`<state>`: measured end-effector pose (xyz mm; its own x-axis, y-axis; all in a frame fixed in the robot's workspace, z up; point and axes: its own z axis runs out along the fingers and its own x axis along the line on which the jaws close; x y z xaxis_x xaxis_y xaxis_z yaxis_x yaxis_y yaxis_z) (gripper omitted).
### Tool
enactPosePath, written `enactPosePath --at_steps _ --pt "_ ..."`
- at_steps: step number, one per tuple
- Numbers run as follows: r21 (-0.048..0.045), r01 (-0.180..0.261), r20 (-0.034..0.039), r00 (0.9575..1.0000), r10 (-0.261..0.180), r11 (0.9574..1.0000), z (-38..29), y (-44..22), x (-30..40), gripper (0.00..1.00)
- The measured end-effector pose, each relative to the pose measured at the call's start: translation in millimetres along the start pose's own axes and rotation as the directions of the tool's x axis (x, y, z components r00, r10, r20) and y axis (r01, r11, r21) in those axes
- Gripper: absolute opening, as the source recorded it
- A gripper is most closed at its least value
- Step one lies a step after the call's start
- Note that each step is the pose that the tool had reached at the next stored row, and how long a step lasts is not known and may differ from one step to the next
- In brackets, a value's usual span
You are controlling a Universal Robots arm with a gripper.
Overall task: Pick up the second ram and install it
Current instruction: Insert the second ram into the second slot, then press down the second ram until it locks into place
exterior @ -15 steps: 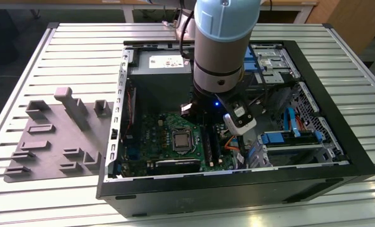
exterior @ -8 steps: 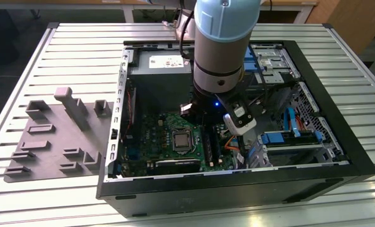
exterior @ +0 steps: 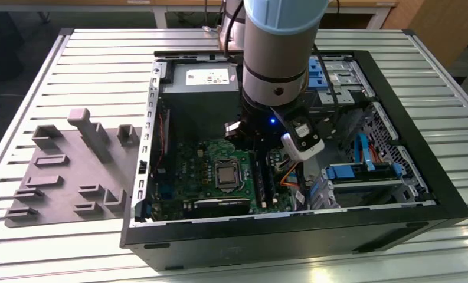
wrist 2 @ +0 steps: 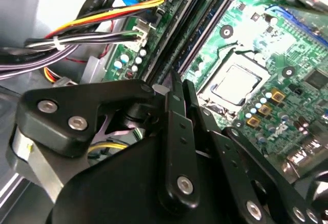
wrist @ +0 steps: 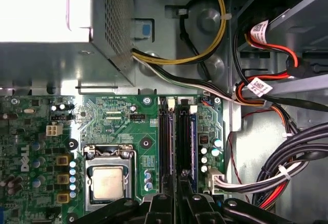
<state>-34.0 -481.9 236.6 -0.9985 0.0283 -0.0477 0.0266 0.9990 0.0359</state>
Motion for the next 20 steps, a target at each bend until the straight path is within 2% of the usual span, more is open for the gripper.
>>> enactPosePath --at_steps 7,8,9,20 --pt "0.0008 0.0 0.0 1.0 0.0 1.0 -0.1 0.0 0.0 0.19" --pt "0.0008 0.0 0.0 1.0 0.0 1.0 -0.1 0.0 0.0 0.18" --pt "0.0009 0.0 0.0 1.0 0.0 1.0 -0.1 0.0 0.0 0.11" --pt "0.0033 0.0 0.0001 1.0 0.0 1.0 -0.1 0.6 0.0 0.11"
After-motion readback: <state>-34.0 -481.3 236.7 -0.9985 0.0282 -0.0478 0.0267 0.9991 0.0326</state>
